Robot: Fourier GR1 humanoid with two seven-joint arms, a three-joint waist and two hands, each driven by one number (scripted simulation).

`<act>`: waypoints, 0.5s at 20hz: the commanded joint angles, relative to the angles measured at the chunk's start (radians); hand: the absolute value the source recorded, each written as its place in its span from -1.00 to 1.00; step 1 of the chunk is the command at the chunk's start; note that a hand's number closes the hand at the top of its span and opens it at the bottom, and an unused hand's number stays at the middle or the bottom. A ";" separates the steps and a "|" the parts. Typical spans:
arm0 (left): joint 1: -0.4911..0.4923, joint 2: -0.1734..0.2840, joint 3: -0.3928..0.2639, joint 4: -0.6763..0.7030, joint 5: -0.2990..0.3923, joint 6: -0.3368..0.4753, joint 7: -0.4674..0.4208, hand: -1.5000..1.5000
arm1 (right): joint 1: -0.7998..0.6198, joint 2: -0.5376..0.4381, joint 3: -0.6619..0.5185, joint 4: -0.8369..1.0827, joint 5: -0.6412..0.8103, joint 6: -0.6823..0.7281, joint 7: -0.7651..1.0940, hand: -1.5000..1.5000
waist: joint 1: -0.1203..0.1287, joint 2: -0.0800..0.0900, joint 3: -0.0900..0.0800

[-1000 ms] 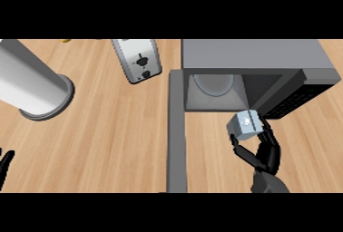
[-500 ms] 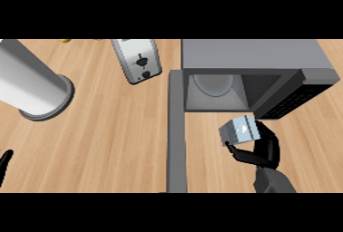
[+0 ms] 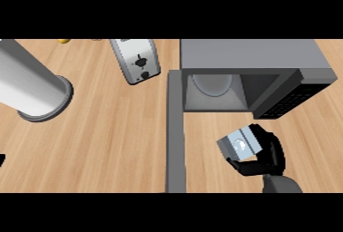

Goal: Pick up the milk, place it into the microwave and close the microwave

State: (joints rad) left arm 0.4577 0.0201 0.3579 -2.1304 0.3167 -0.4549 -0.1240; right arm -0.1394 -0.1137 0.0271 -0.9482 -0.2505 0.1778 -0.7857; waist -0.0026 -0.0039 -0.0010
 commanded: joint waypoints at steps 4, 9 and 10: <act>0.001 -0.003 0.019 -0.015 0.004 -0.016 0.013 -1.00 | 0.231 -0.004 0.117 -0.480 0.032 -0.084 0.239 1.00 | -0.005 0.000 0.000; 0.047 0.009 0.073 -0.003 0.093 -0.085 -0.011 -1.00 | 0.333 0.095 0.239 -0.676 0.100 -0.214 0.352 1.00 | 0.003 0.001 0.000; 0.013 -0.010 0.034 -0.030 0.048 -0.041 0.031 -1.00 | 0.308 0.097 0.238 -0.746 0.093 -0.251 0.452 1.00 | 0.001 0.001 0.000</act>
State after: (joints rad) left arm 0.4695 0.0167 0.3909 -2.1357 0.3500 -0.4951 -0.1209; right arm 0.1247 -0.0486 0.2137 -1.5248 -0.1809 0.0093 -0.4704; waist -0.0039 -0.0037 -0.0009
